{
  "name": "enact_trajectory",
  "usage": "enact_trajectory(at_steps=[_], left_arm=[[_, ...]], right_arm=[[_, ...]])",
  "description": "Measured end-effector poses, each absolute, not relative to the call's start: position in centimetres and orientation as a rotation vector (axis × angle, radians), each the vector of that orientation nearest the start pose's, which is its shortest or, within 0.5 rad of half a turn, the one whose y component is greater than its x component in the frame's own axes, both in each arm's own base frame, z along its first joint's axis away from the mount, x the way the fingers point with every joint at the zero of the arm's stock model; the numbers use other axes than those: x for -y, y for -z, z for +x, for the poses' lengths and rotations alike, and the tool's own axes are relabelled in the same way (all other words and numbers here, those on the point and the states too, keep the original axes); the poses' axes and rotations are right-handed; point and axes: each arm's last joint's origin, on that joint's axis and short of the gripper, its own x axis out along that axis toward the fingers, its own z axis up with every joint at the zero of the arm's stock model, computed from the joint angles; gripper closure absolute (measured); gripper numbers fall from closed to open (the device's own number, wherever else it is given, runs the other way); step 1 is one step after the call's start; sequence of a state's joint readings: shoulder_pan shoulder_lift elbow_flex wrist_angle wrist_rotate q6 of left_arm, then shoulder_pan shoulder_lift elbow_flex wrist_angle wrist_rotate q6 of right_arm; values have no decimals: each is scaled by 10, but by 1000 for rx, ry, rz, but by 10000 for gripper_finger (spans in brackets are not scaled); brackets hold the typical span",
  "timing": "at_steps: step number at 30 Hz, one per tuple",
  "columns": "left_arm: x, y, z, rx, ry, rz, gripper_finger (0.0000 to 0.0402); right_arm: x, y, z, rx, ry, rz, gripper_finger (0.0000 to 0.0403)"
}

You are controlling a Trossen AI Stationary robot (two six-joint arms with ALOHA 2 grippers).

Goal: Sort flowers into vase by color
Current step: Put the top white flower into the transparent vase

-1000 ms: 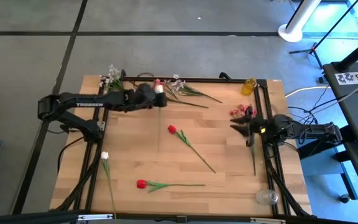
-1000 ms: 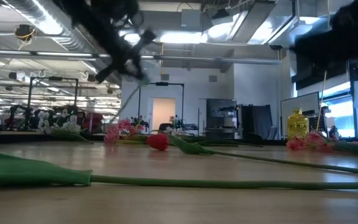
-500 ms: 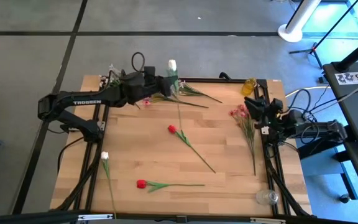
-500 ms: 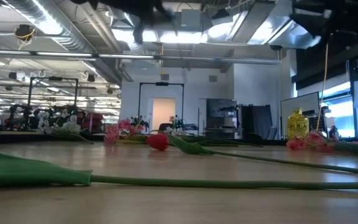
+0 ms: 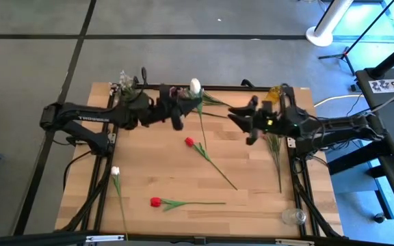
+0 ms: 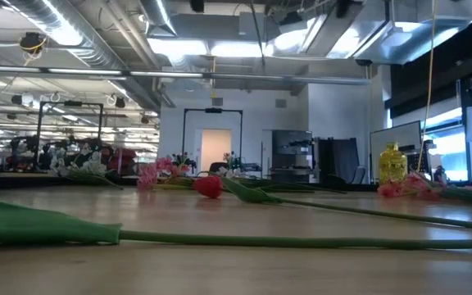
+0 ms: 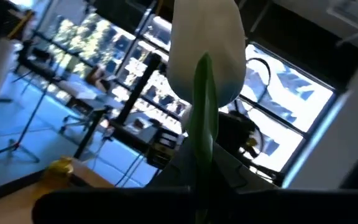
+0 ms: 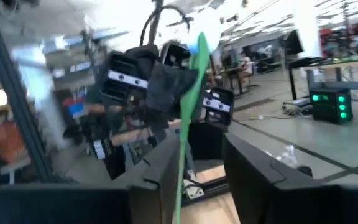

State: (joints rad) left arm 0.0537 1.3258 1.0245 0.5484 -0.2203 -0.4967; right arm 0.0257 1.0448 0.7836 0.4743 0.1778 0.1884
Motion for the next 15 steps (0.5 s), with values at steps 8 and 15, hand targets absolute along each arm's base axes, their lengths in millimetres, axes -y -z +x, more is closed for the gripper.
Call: enact_trajectory(at_steps=[8, 15], left_arm=[[6, -373, 296, 279, -102, -296, 395], [21, -369, 296, 223, 21, -245, 395]], right_arm=[[-3, -369, 279, 117, 130, 169, 280], [-4, -394, 297, 73, 103, 260, 235]])
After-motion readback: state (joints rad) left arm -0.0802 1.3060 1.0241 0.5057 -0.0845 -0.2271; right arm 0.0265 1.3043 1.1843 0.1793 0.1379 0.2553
